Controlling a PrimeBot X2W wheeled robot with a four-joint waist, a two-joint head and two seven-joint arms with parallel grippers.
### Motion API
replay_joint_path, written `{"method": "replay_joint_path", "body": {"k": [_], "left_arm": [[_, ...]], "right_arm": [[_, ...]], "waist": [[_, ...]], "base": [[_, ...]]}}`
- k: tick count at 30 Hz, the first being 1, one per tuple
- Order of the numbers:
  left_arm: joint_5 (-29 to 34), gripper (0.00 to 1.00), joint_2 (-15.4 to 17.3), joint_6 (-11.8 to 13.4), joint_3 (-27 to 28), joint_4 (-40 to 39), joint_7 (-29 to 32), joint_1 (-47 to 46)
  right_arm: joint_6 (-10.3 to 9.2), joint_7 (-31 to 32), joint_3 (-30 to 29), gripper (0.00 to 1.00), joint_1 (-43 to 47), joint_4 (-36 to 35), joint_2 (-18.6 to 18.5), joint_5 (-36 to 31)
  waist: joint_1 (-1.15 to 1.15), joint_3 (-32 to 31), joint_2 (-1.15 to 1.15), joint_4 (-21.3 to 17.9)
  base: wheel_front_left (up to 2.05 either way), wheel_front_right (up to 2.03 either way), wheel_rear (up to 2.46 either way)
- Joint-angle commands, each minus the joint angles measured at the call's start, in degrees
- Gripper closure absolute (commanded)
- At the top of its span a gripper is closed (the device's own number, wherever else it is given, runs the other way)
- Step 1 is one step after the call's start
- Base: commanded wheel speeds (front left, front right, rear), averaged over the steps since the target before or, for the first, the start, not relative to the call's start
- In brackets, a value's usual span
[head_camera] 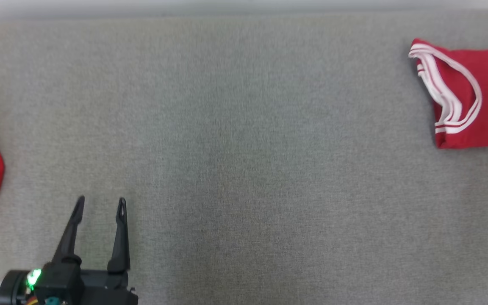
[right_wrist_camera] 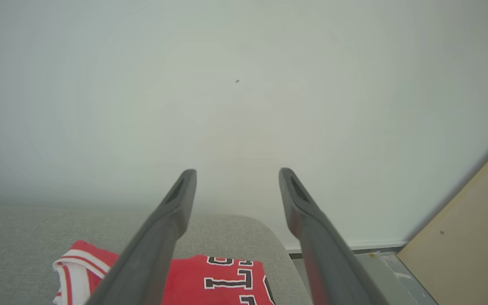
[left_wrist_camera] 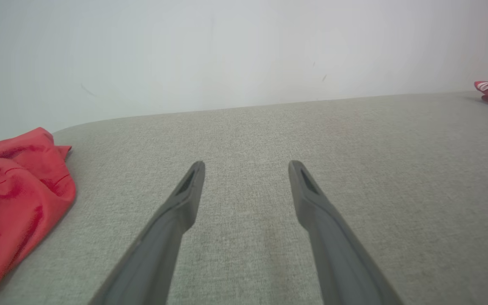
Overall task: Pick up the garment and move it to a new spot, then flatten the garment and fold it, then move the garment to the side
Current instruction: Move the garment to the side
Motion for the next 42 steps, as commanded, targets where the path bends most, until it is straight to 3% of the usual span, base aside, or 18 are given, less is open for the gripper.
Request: {"method": "replay_joint_path", "body": {"k": [1, 11, 16, 26, 32, 42], "left_arm": [[-0.03, 0.0, -0.18, 0.14, 0.03, 0.31, -0.2, 1.07], [-0.63, 0.0, -0.96, 0.08, 0.66, 2.26, -0.19, 5.44], [-0.63, 0.0, -1.28, 0.07, 0.19, 2.71, -0.2, 7.22], [-0.77, 0.0, -1.45, 0.03, 0.41, 4.04, -0.2, 8.51], [-0.94, 0.0, -1.56, 0.08, 0.89, 4.54, -0.2, 9.81], [-1.19, 0.0, -1.63, 0.15, 0.68, 5.17, -0.19, 11.31]], "right_arm": [[-0.09, -0.2, -0.98, 0.0, 2.06, -1.78, 0.62, 0.0], [-0.09, -0.21, -7.17, 0.0, 24.96, -25.55, 12.43, 1.32], [-0.09, -0.22, -5.43, 0.0, 38.24, -35.17, 19.18, 1.03], [-0.09, -0.22, -1.84, 0.0, 51.98, -47.83, 27.6, -1.75], [-0.09, -0.22, -0.42, 0.0, 59.66, -52.3, 30.0, -2.81], [-0.09, -0.22, -4.37, 0.0, 67.42, -54.3, 30.96, 0.13]], "waist": [[0.0, -2.41, 0.0, -0.14], [0.0, -10.1, 0.0, 1.58], [0.0, -12.34, 0.0, 2.96], [0.0, -15.06, 0.0, 4.12], [0.0, -17.5, 0.0, 4.19], [0.0, -19.98, 0.0, 4.41]], "base": [[0.0, 0.0, 0.0], [0.0, 0.0, 0.0], [0.0, 0.0, 0.0], [0.0, 0.0, 0.0], [0.0, 0.0, 0.0], [0.0, 0.0, 0.0]]}}
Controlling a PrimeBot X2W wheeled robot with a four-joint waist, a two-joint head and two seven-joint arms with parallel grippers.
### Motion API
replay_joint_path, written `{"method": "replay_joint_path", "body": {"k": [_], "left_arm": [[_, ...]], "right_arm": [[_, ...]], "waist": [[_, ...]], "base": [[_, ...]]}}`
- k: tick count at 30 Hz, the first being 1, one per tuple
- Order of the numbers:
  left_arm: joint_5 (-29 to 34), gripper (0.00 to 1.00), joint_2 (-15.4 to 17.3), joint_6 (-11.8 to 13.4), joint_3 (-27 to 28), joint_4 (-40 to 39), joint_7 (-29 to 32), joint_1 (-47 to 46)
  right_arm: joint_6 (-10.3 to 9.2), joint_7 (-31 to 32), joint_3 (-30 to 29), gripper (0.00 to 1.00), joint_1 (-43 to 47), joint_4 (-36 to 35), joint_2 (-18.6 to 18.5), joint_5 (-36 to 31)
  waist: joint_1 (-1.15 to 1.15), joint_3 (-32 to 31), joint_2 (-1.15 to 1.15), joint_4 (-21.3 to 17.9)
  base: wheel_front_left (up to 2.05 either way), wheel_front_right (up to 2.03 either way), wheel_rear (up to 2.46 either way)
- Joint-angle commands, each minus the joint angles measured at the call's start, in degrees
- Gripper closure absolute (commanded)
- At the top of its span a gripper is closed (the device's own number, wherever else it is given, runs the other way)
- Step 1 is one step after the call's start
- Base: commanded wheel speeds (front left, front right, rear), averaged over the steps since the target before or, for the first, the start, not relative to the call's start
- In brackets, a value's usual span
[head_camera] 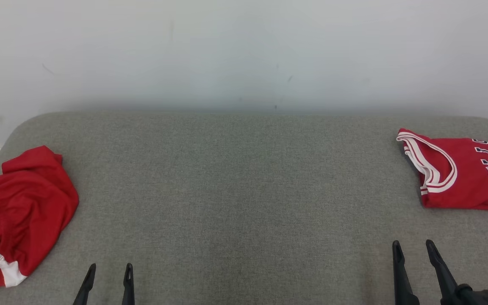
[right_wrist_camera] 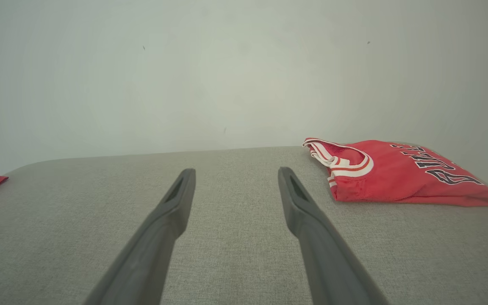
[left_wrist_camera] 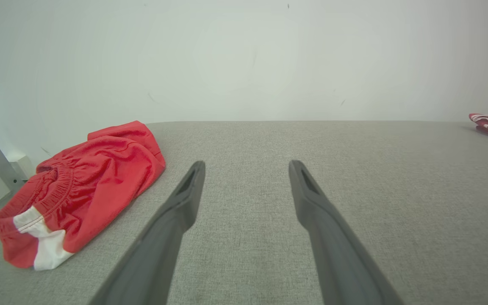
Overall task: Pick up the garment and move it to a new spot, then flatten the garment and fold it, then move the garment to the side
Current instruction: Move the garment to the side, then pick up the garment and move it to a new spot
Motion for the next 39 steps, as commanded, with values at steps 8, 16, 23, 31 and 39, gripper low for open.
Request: {"method": "replay_joint_path", "body": {"k": [8, 16, 23, 31, 39], "left_arm": [[0.74, 0.0, -0.08, 0.21, -0.32, 0.63, -0.2, 1.43], [0.78, 0.0, -0.08, 0.17, -0.4, 0.81, -0.2, 1.18], [0.46, 0.0, -0.09, 0.12, -0.37, 1.11, -0.2, 0.7], [0.63, 0.0, -0.09, 0.07, -0.09, 1.26, -0.2, 0.58], [0.5, 0.0, -0.09, 0.05, 0.17, 1.38, -0.2, 0.45]], "right_arm": [[-0.09, -0.22, -0.95, 0.0, 1.7, 2.28, 0.08, 2.12], [-0.09, -0.22, -0.53, 0.0, 1.35, 4.16, 0.07, 2.27], [-0.1, -0.22, -0.74, 0.0, 1.11, 4.89, 0.08, 2.27], [-0.09, -0.22, -0.79, 0.0, 1.07, 4.88, 0.08, 2.56], [-0.09, -0.22, -0.95, 0.0, 1.02, 5.06, 0.08, 2.45]], "waist": [[0.01, -0.89, 0.0, -0.7], [0.01, -0.83, 0.0, -0.92], [0.01, -0.46, 0.0, -0.79], [0.01, -0.27, 0.0, -0.6], [0.01, -0.24, 0.0, -0.45]], "base": [[0.0, 0.0, 0.0], [0.0, 0.0, 0.0], [0.0, 0.0, 0.0], [0.0, 0.0, 0.0], [0.0, 0.0, 0.0]]}}
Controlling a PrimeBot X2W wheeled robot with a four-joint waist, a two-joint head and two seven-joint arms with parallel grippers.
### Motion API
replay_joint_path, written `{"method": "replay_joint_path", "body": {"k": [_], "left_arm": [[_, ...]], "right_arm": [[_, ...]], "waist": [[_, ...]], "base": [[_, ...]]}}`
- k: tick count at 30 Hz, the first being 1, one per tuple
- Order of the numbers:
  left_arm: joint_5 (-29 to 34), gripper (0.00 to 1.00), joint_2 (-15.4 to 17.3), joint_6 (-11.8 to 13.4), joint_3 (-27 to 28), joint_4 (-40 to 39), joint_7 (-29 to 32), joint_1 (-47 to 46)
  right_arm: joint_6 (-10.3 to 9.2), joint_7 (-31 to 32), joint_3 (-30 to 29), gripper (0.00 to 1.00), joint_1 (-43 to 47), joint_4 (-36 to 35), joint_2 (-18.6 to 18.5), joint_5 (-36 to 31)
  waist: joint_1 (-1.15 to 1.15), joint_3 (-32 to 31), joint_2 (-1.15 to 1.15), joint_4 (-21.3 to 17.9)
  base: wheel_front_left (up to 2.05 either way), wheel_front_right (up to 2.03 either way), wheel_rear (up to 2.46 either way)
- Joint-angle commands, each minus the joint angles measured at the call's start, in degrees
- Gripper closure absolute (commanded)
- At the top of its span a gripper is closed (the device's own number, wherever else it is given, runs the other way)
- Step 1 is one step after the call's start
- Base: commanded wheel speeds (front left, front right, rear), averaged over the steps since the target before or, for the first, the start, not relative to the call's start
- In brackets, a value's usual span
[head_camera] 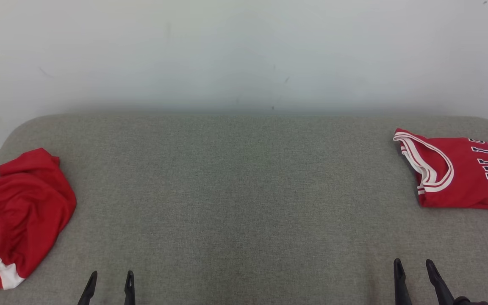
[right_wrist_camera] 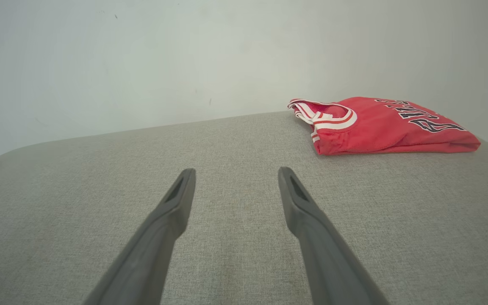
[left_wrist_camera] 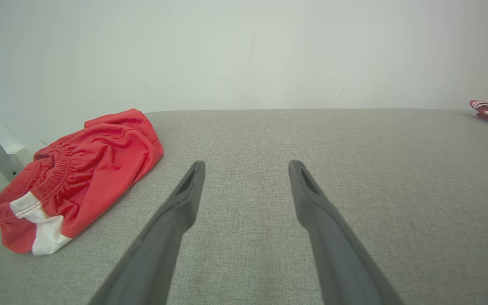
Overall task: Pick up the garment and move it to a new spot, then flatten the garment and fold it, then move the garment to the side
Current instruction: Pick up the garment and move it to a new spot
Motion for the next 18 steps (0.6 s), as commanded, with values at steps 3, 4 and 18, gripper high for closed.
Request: {"method": "replay_joint_path", "body": {"k": [3, 4, 18], "left_arm": [[-0.01, 0.0, -0.06, -0.24, 0.29, 0.19, -0.2, -0.56], [-0.13, 0.0, -0.05, -0.24, 0.42, 0.19, -0.2, -0.45], [0.19, 0.0, -0.04, -0.05, 0.95, 0.68, -0.2, 0.82]], "right_arm": [[-0.09, -0.22, -0.3, 0.0, -0.14, 0.03, 0.04, -0.06], [-0.09, -0.22, -0.33, 0.0, -0.02, 0.04, 0.04, -0.05], [-0.09, -0.22, 0.05, 0.0, 1.38, 0.73, 0.03, 1.66]], "waist": [[0.0, -0.06, 0.0, 0.26], [0.0, -0.1, 0.0, 0.44], [0.0, -0.97, 0.0, 10.71]], "base": [[0.0, 0.0, 0.0], [0.0, 0.0, 0.0], [0.0, 0.0, 0.0]]}}
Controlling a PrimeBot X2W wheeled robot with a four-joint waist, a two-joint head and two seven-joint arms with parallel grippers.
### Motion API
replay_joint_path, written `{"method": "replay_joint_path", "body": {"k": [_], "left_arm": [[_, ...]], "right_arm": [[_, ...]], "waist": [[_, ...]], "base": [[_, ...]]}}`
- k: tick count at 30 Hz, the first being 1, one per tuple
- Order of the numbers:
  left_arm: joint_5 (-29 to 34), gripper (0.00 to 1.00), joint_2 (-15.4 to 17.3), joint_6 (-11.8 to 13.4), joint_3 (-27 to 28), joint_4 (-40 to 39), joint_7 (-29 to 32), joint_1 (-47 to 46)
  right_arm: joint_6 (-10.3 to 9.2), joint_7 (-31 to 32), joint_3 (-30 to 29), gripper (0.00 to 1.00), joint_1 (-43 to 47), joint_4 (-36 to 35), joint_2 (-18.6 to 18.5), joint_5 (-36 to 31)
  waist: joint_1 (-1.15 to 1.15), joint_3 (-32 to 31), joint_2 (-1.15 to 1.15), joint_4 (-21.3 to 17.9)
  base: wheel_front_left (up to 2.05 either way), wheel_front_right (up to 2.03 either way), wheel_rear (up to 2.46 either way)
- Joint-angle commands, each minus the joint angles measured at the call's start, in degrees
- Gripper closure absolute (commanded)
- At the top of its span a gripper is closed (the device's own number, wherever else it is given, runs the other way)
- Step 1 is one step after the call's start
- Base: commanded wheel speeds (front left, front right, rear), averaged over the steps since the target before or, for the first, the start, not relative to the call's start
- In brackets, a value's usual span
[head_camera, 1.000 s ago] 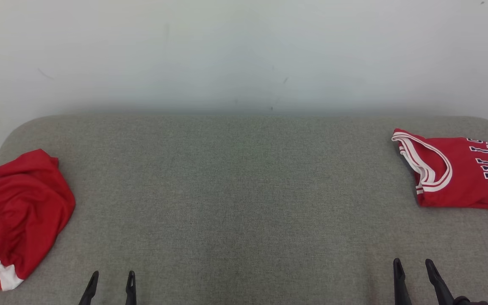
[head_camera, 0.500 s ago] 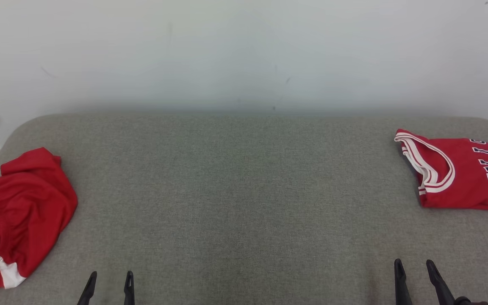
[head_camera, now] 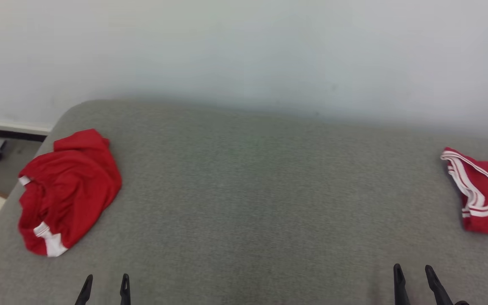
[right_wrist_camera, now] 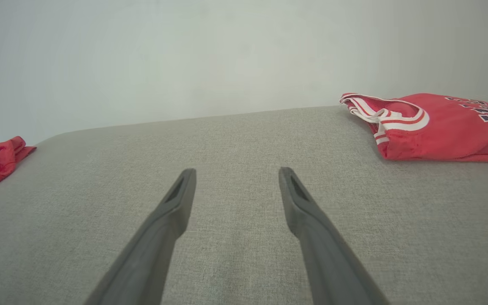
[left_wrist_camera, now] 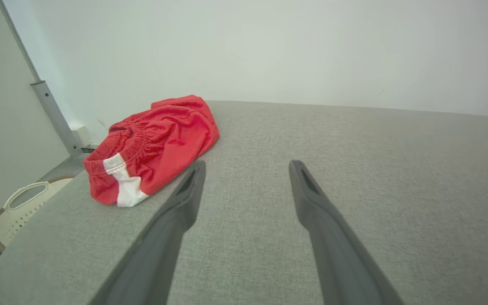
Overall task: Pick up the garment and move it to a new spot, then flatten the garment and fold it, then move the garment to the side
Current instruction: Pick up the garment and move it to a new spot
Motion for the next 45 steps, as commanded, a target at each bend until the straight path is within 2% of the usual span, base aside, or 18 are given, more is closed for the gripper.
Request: {"method": "replay_joint_path", "body": {"k": [1, 12, 20, 28, 35, 39, 45], "left_arm": [[0.09, 0.0, -0.02, -0.07, 0.1, 0.2, -0.2, 0.71], [0.52, 0.0, 0.51, -0.3, 1.04, 0.89, -0.19, 1.0], [-0.4, 0.0, 0.28, 0.36, 2.92, -0.05, -0.19, 1.37], [-0.51, 0.0, 0.07, 0.48, 3.71, 0.03, -0.2, 1.95], [-1.48, 0.0, 0.06, 0.16, 3.49, 1.17, -0.2, -1.18], [-2.6, 0.0, 0.06, 0.1, 4.31, 2.42, -0.2, -4.8], [-4.44, 0.0, 1.58, -0.27, 6.45, 5.99, -0.18, -15.01]], "right_arm": [[-0.09, -0.22, 0.02, 0.0, 0.83, 0.09, 0.03, 0.5], [-0.1, -0.22, 1.72, 0.0, 0.73, 0.87, 0.01, 1.2], [-0.09, -0.22, 4.15, 0.0, -1.74, 1.42, -0.01, 0.29], [-0.09, -0.22, 4.61, 0.0, -2.33, 2.04, 0.0, 0.46], [-0.09, -0.22, 3.44, 0.0, -1.08, 1.24, 0.01, 0.83], [-0.09, -0.22, 4.04, 0.0, -2.85, 0.5, -0.01, -0.32], [-0.09, -0.22, 3.57, 0.0, -6.85, -0.84, -0.05, -2.55]], "waist": [[0.0, -0.57, 0.0, 4.7], [0.0, -1.59, 0.0, 16.5], [0.0, 0.06, 0.0, 19.01], [0.0, 0.1, 0.0, 18.97], [0.0, 0.0, 0.0, 18.14], [0.0, 2.23, 0.0, 14.7], [0.0, 7.85, 0.0, 8.11]], "base": [[0.0, 0.0, 0.0], [0.0, 0.0, 0.0], [0.0, 0.0, 0.0], [0.0, 0.0, 0.0], [0.0, 0.0, 0.0], [0.0, 0.0, 0.0], [0.0, 0.0, 0.0]]}}
